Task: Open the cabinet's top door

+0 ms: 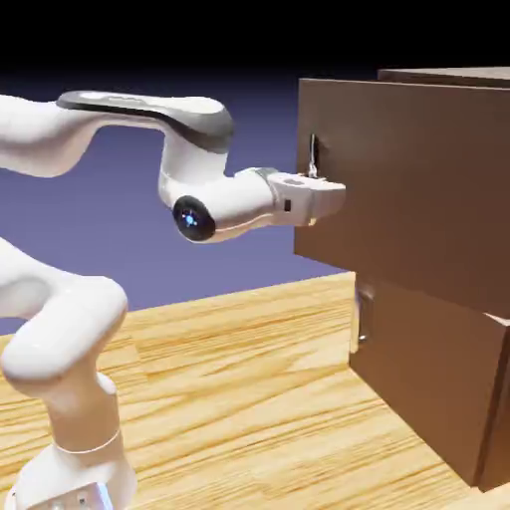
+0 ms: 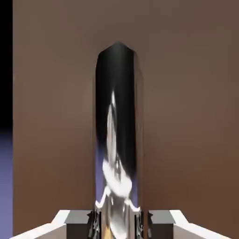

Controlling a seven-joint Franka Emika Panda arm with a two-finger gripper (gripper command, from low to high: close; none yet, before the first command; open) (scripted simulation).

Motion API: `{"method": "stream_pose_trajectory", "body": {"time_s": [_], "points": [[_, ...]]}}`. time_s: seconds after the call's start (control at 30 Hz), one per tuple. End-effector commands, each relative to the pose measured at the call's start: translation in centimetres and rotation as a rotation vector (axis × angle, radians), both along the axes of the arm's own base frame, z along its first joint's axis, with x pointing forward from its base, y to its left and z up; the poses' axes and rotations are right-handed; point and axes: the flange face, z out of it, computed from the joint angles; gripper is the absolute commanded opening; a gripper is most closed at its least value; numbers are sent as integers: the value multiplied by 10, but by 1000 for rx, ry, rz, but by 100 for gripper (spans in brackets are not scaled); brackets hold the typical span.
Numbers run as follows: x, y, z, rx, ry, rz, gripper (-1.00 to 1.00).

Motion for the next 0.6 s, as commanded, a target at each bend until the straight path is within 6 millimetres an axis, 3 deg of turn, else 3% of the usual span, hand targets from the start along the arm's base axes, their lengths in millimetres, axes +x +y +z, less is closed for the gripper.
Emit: {"method": "stream_pose_trajectory", "body": {"time_s": [0.0, 0.3, 0.57], "points": [[-5, -7, 0, 0, 0, 21, -100], [-44, -74, 0, 0, 0, 226, -100], [-69, -150, 0, 0, 0, 439, -100]]}}
